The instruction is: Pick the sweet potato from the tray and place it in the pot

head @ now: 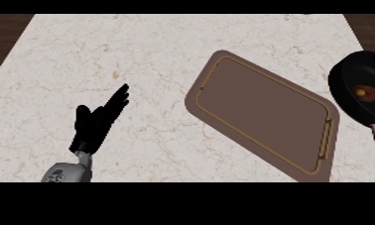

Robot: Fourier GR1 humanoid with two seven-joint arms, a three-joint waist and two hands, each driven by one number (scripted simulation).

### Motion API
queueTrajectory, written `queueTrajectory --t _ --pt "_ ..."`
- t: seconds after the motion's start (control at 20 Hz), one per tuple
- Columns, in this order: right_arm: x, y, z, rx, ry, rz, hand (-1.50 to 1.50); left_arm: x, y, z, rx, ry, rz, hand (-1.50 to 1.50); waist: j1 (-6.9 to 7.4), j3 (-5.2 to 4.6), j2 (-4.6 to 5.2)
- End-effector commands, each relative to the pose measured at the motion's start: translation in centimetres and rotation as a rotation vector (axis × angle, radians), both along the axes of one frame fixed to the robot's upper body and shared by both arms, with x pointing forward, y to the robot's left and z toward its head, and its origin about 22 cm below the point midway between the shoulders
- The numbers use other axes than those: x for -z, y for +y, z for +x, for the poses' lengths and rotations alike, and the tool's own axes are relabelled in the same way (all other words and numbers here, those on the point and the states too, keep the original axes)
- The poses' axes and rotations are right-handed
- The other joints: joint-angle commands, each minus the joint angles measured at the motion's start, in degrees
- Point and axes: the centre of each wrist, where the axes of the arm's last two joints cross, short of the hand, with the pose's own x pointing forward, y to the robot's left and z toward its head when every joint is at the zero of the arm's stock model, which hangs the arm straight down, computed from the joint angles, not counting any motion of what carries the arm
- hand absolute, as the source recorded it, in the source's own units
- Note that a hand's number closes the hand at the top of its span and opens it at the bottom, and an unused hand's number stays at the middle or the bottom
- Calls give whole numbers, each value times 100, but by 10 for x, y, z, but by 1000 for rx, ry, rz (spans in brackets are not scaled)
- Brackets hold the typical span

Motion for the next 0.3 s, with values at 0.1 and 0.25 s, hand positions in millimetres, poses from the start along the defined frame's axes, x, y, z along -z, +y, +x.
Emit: queueTrajectory --t 0.1,0.25 --pt "-34 -51 -33 112 -95 196 -150 -3 -14 10 8 -12 -16 0 23 4 36" --pt "-36 -75 -56 125 -118 258 -150 -7 1 12 23 -10 -1 0 88 12 65"
